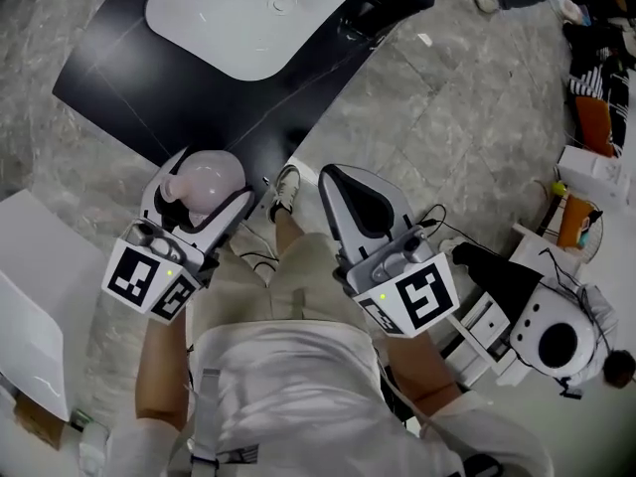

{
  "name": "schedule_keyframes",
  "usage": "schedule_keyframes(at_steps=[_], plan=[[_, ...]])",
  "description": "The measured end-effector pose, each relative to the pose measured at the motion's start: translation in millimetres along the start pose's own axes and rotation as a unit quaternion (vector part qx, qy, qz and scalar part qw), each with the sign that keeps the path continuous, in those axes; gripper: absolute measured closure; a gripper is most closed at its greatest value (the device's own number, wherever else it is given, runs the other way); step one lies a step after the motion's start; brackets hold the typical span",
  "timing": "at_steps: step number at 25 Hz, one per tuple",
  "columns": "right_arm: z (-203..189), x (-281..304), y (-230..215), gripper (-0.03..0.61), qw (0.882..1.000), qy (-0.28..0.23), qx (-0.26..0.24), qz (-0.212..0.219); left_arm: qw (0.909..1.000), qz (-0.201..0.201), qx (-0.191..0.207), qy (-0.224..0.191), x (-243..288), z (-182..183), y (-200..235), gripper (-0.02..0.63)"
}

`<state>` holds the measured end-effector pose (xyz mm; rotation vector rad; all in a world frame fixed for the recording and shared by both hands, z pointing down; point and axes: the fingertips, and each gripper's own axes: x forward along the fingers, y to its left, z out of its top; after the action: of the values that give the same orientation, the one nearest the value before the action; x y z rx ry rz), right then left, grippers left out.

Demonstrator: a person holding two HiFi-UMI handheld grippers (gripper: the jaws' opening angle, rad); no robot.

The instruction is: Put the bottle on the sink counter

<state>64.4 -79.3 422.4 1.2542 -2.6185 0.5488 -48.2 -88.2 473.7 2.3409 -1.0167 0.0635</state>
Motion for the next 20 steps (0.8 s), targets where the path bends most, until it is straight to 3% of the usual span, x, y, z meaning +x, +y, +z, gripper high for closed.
schedule_keyframes(at_steps=[5,9,16,20], plan=[[-15,7,-3,0.568,1.000,0.006,0.010,0.013,0.9973,0.038,0.040,0.048,10,-39,15,0.212],[-27,10,-12,0.568,1.000,0.013,0.016,0.016,0.9944,0.056,0.062,0.065,16,-54,23,0.210],[-43,9,-25,0.569,0.999,0.029,0.026,0.019,0.9839,0.085,0.134,0.083,27,-70,26,0.212],[-50,9,-32,0.569,0.999,0.035,0.031,0.018,0.9809,0.092,0.136,0.105,31,-79,23,0.211]])
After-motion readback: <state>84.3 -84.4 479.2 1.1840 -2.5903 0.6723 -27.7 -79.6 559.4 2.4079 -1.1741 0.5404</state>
